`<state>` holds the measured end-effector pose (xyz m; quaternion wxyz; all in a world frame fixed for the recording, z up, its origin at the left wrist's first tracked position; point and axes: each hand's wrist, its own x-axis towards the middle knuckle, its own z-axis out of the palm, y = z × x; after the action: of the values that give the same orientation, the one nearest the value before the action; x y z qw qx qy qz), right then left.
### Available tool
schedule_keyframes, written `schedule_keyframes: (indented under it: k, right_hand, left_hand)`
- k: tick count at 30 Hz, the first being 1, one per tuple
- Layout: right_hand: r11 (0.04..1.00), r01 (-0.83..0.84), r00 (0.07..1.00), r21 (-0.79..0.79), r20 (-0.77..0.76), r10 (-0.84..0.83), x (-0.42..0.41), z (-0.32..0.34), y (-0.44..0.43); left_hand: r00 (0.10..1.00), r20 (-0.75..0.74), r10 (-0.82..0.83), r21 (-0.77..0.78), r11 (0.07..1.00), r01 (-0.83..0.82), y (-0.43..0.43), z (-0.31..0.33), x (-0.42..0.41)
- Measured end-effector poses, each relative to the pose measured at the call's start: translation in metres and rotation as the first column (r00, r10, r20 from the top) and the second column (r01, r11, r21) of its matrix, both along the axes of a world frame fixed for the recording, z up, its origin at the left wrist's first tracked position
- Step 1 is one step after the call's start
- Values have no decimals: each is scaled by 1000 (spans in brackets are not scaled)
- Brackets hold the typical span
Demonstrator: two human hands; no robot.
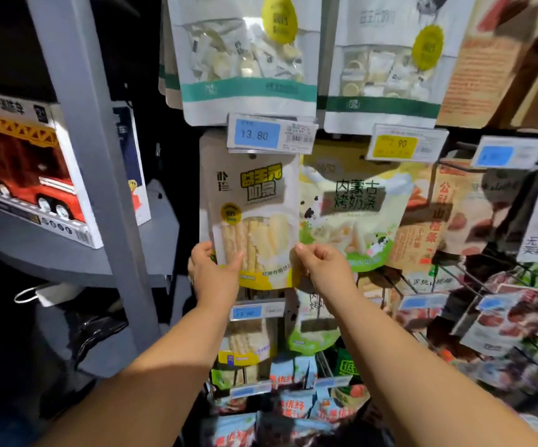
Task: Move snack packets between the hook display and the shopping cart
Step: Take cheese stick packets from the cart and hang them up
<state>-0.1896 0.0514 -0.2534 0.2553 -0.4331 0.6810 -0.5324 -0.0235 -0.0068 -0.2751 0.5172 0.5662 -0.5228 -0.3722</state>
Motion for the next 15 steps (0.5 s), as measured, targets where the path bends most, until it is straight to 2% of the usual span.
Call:
schedule_keyframes:
  k: [4,7,10,12,15]
  right_hand:
    - [999,41,999,10,-4,-41,-20,-19,35]
    - [994,80,997,77,19,-81,-37,-30,67]
    - [985,147,988,93,31,-150,-64,-54,98]
    - [969,205,976,136,44,-213,-84,-73,128]
    - [927,322,935,191,87,-343,-110,-104,180]
  left_hand:
    - [992,102,76,-22,997,-75,37,-9,-21]
    - [990,136,-42,-54,997,49,68,-22,-48]
    - [959,221,-177,-194,956,221,104,-36,-79]
    - [901,244,-358,-193,893,407,132,-46,-101]
    - [683,300,-666,-4,715,699,171,-73,-134]
